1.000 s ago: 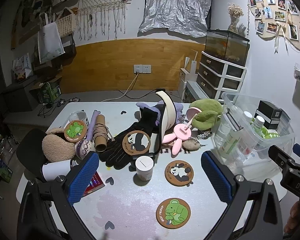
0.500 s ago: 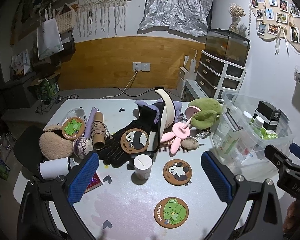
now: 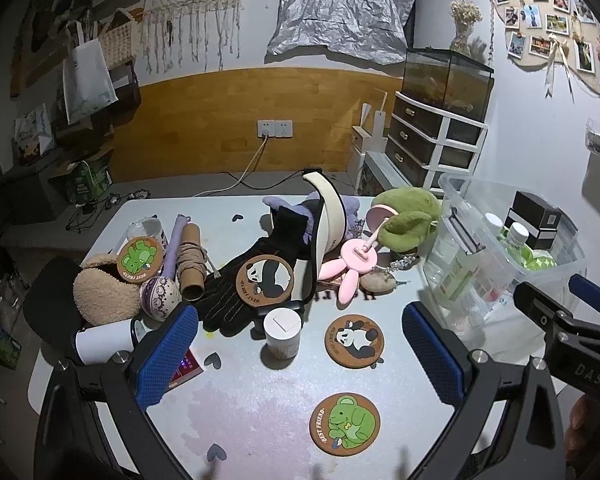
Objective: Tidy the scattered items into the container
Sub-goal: 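Move the left tool toward the panda cork coaster on the table, then close the left tool on the panda coaster and lift it, then grasp the panda coaster edge with the right tool while the left tool holds it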
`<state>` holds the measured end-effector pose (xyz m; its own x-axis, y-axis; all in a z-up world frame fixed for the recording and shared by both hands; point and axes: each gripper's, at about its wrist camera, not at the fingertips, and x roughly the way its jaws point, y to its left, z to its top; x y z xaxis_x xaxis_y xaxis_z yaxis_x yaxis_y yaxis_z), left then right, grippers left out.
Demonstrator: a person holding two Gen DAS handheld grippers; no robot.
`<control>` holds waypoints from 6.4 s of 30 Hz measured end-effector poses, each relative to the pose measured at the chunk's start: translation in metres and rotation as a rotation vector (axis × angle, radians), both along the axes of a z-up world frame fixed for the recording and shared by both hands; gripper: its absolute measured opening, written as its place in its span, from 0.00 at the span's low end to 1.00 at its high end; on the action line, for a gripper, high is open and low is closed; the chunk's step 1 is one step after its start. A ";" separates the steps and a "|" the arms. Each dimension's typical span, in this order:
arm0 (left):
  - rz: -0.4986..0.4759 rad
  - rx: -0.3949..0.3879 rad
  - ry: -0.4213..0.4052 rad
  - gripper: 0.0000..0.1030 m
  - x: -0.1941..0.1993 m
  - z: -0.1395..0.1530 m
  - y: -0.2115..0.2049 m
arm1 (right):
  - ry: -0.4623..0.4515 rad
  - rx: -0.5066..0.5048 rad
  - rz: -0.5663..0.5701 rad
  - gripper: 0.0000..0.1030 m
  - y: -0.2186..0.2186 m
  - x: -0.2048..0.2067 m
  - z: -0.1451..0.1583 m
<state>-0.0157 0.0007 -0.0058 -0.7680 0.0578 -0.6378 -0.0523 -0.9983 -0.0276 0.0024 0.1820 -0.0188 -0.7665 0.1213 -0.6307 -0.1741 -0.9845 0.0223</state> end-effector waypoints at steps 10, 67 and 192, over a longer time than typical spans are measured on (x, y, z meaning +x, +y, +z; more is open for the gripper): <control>0.002 -0.001 -0.062 1.00 -0.016 -0.012 -0.006 | -0.055 -0.019 0.006 1.00 -0.003 -0.017 -0.011; -0.491 -0.327 -0.332 0.79 -0.149 -0.197 0.116 | -0.418 -0.170 -0.300 0.54 0.045 -0.025 -0.092; -1.364 -0.527 0.098 0.15 0.093 -0.197 0.181 | -0.419 -1.278 -0.685 0.09 0.131 0.097 -0.212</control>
